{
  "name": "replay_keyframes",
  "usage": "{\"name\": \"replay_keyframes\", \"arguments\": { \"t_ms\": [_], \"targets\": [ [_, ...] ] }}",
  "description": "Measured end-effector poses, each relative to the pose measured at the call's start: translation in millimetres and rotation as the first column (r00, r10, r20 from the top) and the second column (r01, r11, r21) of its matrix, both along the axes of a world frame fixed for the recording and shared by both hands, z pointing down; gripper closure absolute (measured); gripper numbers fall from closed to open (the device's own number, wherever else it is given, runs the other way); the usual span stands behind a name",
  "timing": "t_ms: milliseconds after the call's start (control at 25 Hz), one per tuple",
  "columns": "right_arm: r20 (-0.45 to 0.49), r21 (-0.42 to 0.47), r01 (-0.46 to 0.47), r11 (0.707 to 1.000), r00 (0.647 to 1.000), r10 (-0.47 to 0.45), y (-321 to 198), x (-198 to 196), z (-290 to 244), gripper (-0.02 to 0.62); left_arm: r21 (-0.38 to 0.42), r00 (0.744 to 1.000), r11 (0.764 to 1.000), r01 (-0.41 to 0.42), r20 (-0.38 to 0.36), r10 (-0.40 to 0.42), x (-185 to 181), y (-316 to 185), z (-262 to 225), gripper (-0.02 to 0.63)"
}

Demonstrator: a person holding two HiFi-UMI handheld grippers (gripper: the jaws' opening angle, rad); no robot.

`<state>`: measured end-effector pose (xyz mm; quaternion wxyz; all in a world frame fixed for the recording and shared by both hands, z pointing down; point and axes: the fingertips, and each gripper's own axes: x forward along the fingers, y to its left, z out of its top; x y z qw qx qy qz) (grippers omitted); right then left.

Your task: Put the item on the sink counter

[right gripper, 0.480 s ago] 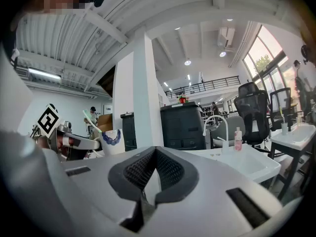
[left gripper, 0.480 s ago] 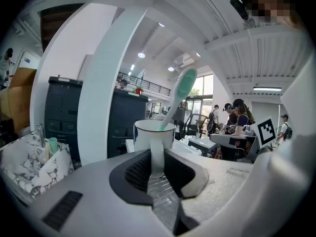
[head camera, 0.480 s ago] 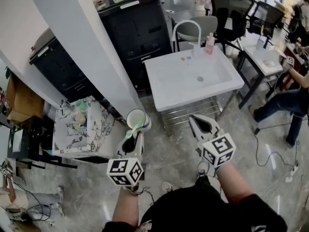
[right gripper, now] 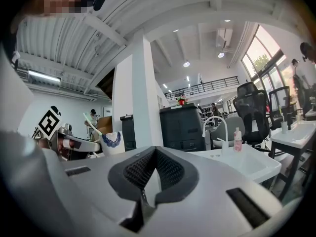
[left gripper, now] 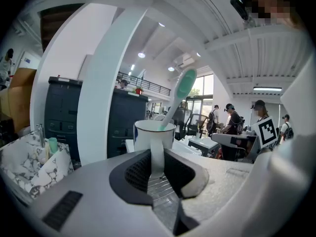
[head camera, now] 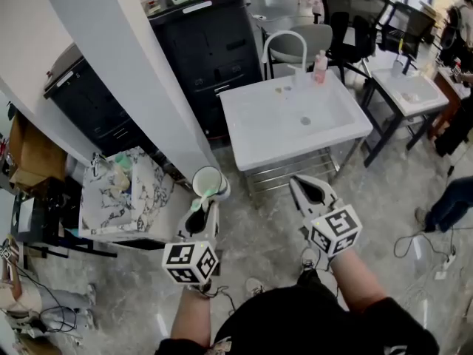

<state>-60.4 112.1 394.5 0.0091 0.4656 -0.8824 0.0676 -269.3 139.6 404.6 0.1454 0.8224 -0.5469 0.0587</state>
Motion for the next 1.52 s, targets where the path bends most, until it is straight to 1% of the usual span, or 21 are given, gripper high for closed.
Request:
{"name": "replay_keyframes", "arguments": {
  "t_ms": [240,440,1080,1280,1520],
  "targets": [
    [0.006,0.006,-0.004,1.0,1.0,0.004,-8.9,14.1,-1.7,0.597,0.005,1.0,1.0,0.0,0.002,0.0,14.0,-8.1,-3.1,0.545],
    [0.001,0.007,0.011,1.0,1.0,-0.011,-20.3,33.3,-1.4,0.597,0.01,1.0,1.0,0.015,0.0,-0.015,33.8,-18.3,-4.0,0.545],
    [0.001,0.024,0.046,0.999,0.999,-0.046,-77.2,129.1,-2.3,0.597,0.028,0.998,0.997,0.066,-0.019,-0.065,125.9,-67.8,-1.5,0.545],
    [0.007,0.024,0.066,0.998,0.998,-0.066,-93.8,158.7,-3.6,0.597,0.032,0.996,0.996,0.084,-0.015,-0.083,156.6,-81.4,-4.6,0.545],
    [0.016,0.016,0.08,0.997,0.997,-0.08,-106.2,185.6,-5.5,0.597,0.033,0.995,0.995,0.097,-0.006,-0.097,184.4,-91.5,-9.3,0.545]
  ]
}}
